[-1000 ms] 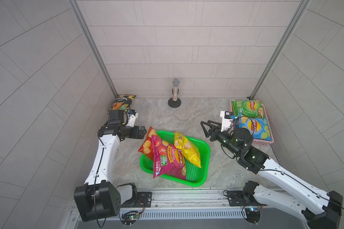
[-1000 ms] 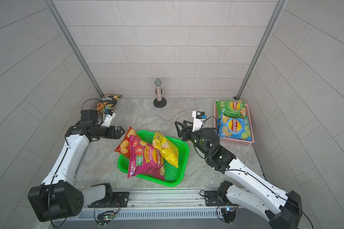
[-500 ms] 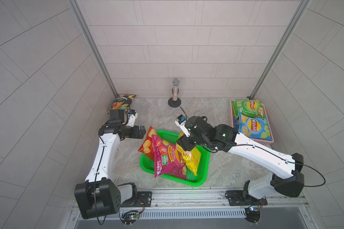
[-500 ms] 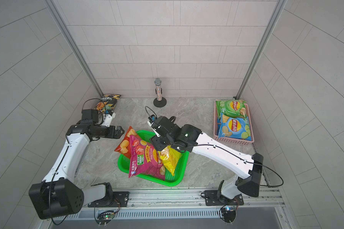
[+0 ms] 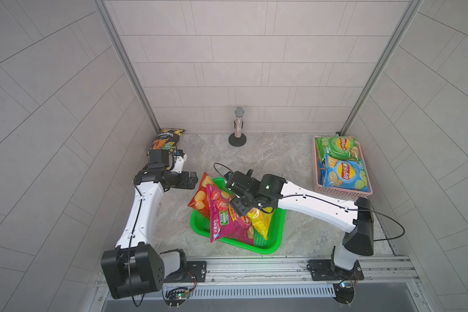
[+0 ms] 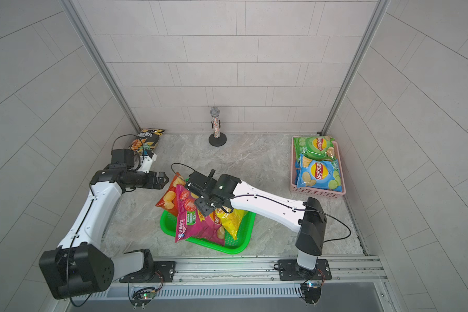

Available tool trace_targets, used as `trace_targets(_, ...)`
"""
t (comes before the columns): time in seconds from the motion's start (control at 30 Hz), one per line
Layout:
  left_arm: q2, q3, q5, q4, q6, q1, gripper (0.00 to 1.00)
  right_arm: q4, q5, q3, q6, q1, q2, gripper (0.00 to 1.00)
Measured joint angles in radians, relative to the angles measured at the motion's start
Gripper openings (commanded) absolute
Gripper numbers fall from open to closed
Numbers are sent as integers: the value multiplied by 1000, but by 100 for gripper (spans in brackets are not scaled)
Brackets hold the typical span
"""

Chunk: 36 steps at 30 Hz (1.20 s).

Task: Put the potato chips into the basket
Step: Place the potato chip in the basket.

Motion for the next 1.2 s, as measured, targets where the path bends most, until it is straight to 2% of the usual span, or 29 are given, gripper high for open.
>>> trace_targets(0.1, 0, 0, 0, 0, 0, 0, 100, -42, 45, 48, 5, 5, 51, 56)
trace_targets(0.17, 0, 0, 0, 0, 0, 0, 100, -64, 76, 69, 10, 6, 74, 49)
trace_targets(0.33, 0, 0, 0, 0, 0, 0, 100, -111, 148, 69, 23, 9, 77, 18)
trace_targets(0.43, 0, 0, 0, 0, 0, 0, 100, -126, 182, 58, 25, 11, 60, 5)
trace_targets(0.5, 0, 0, 0, 0, 0, 0, 100, -130, 200, 41, 24, 11, 34, 0)
trace_targets(0.6, 0, 0, 1, 0, 0, 0, 100, -130, 222, 8, 21, 11, -35, 0)
trace_targets(0.8, 0, 0, 3, 0, 0, 0, 100, -4, 231, -167, -2, -2, -301, 0)
trace_targets(0.9, 0, 0, 5, 0, 0, 0, 100, 131, 146, -321, -26, -67, -465, 0)
trace_targets(1.03, 0, 0, 9, 0, 0, 0, 100, 369, -68, -558, -50, -232, -649, 0)
trace_targets(1.2, 0, 0, 21, 0, 0, 0, 100, 616, -369, -721, -34, -399, -711, 0)
